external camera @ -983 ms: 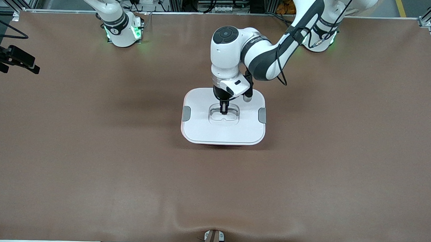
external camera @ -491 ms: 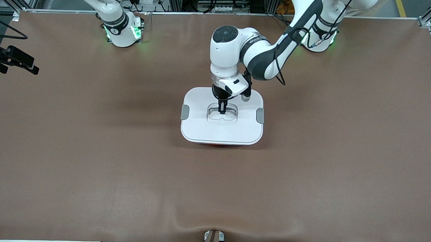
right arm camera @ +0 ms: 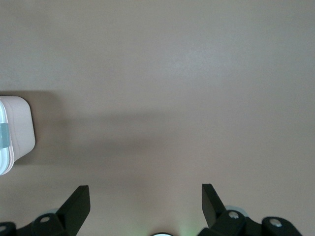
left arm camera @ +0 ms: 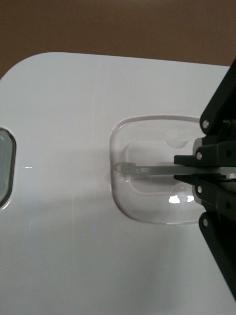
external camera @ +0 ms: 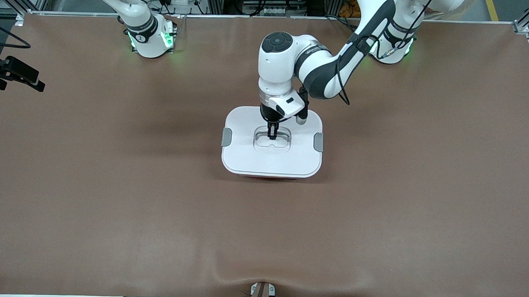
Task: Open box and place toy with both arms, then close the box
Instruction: 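Lower the lid onto the box with the left gripper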
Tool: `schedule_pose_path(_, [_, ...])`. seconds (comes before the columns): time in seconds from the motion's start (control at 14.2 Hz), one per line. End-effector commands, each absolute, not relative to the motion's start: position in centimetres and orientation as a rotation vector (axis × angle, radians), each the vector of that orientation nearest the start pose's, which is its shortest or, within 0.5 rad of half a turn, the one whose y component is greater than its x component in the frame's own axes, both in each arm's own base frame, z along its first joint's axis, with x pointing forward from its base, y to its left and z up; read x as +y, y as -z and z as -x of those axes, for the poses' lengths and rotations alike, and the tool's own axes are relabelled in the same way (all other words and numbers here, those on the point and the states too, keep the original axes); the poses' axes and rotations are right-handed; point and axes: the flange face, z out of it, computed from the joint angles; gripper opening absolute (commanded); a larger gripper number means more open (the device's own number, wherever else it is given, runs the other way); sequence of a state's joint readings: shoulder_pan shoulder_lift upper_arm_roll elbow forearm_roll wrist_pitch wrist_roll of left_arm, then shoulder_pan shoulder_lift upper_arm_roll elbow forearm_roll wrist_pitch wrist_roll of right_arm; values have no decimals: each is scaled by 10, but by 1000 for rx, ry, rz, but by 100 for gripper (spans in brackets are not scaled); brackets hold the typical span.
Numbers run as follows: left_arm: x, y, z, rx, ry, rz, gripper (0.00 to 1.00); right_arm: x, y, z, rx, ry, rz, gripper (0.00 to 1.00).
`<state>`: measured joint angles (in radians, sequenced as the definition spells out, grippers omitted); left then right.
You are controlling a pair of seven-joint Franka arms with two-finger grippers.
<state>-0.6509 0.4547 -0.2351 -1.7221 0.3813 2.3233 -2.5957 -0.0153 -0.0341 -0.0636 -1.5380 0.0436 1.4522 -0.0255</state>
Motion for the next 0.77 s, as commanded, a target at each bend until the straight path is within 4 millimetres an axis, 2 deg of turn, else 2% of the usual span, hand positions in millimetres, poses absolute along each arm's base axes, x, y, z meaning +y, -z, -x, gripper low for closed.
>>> schedule_pose_path(0.0, [-507,-347,-440,-2277,313,2447,0,-41,-654,-527,90,-62,3091,100])
schedule_pose_path(0.35, [-500,-343,-432,-2257,321,2442,0,-41,-654,-528,93,-55,3091,100])
schedule_pose_path(0.7, [-503,-340,-431,-2239,332,2462,0,-40,-657,-528,88,-51,3092,100])
